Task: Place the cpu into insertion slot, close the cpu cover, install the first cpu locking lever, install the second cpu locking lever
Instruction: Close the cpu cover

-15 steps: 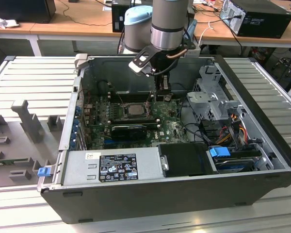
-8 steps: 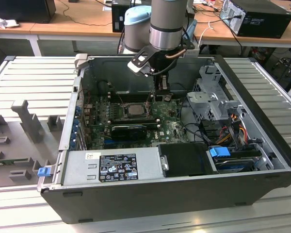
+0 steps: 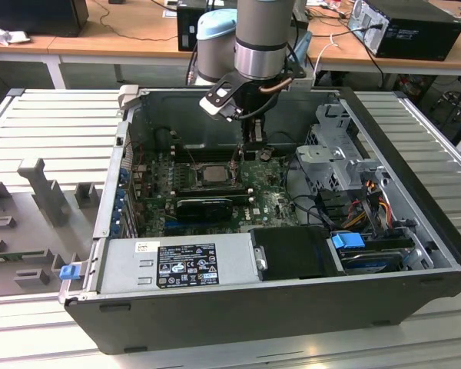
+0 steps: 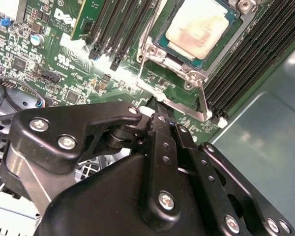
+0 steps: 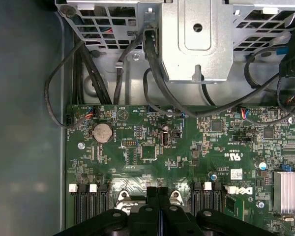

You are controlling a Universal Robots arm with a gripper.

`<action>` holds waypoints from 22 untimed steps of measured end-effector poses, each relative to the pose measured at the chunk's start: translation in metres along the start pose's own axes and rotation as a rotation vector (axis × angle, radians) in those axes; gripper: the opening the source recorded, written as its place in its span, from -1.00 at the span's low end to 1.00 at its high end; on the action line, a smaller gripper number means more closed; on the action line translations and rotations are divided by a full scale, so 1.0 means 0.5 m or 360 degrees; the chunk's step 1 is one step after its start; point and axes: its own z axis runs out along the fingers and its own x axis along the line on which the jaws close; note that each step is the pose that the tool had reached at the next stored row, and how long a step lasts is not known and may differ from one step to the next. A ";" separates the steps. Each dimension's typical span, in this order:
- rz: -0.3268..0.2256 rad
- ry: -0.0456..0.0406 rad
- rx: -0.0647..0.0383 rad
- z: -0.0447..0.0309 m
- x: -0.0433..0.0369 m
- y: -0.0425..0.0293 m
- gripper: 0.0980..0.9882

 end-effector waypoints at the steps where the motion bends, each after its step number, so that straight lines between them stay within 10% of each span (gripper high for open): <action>1: 0.0000 0.0000 0.0000 0.000 0.000 -0.002 -0.98; 13: 0.0000 0.0000 0.0000 0.001 0.000 -0.043 -0.98; 22: -0.0001 0.0000 0.0006 0.034 0.000 -0.077 -0.98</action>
